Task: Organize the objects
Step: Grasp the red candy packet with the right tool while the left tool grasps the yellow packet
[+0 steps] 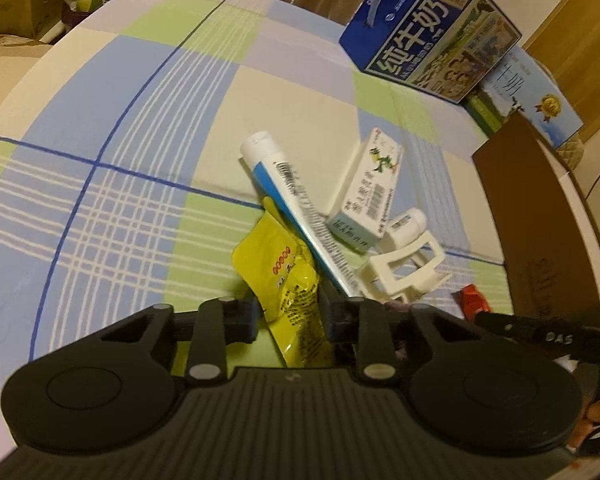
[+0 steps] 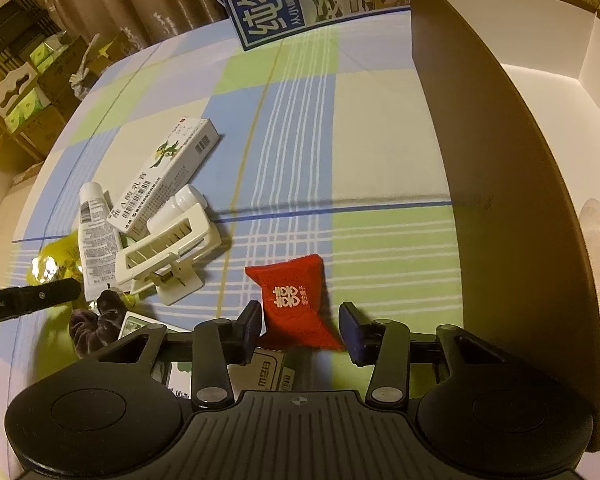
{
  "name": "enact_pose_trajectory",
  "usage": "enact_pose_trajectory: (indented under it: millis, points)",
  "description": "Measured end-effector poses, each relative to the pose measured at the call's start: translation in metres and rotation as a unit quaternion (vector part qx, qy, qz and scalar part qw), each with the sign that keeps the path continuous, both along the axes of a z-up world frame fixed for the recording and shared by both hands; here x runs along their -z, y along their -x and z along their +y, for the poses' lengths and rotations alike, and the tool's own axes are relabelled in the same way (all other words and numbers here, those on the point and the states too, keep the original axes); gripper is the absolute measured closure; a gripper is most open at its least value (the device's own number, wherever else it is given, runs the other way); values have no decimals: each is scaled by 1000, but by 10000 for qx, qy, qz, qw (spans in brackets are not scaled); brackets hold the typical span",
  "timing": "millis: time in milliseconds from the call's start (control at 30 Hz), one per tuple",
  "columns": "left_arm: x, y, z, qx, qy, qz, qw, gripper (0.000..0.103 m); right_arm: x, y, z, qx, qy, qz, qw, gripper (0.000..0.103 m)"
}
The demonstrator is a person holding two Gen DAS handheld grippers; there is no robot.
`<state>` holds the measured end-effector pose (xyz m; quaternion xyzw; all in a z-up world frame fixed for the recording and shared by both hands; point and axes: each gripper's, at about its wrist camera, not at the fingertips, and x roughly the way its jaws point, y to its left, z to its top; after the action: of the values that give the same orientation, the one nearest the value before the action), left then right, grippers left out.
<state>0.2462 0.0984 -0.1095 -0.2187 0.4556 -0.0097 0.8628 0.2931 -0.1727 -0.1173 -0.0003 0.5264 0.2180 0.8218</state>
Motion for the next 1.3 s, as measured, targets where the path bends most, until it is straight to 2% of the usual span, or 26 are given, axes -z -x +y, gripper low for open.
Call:
enact_pose_trajectory:
  millis: [133, 333, 567, 667, 1000, 1300]
  points:
    - [-4, -2, -1, 34, 66, -7, 10000, 83, 2, 1, 2, -42, 31, -13, 10000, 66]
    - [1, -10, -5, -65, 4, 179, 9998, 80, 4, 1, 4, -98, 56, -57, 9999, 69]
    - [-2, -13, -11, 35, -82, 93, 9999, 82, 4, 4, 6, -181, 96, -127, 9997, 72]
    - [-8, -11, -11, 65, -71, 42, 9999, 85, 3, 6, 5, -210, 82, -181, 9996, 77]
    - [-23, 8, 2, -117, -296, 198, 9993, 85, -17, 18, 0, -248, -99, -420, 9988, 79]
    - [-52, 27, 1, -158, -493, -27, 9987, 85, -39, 33, -6, -302, -339, -607, 9971, 79]
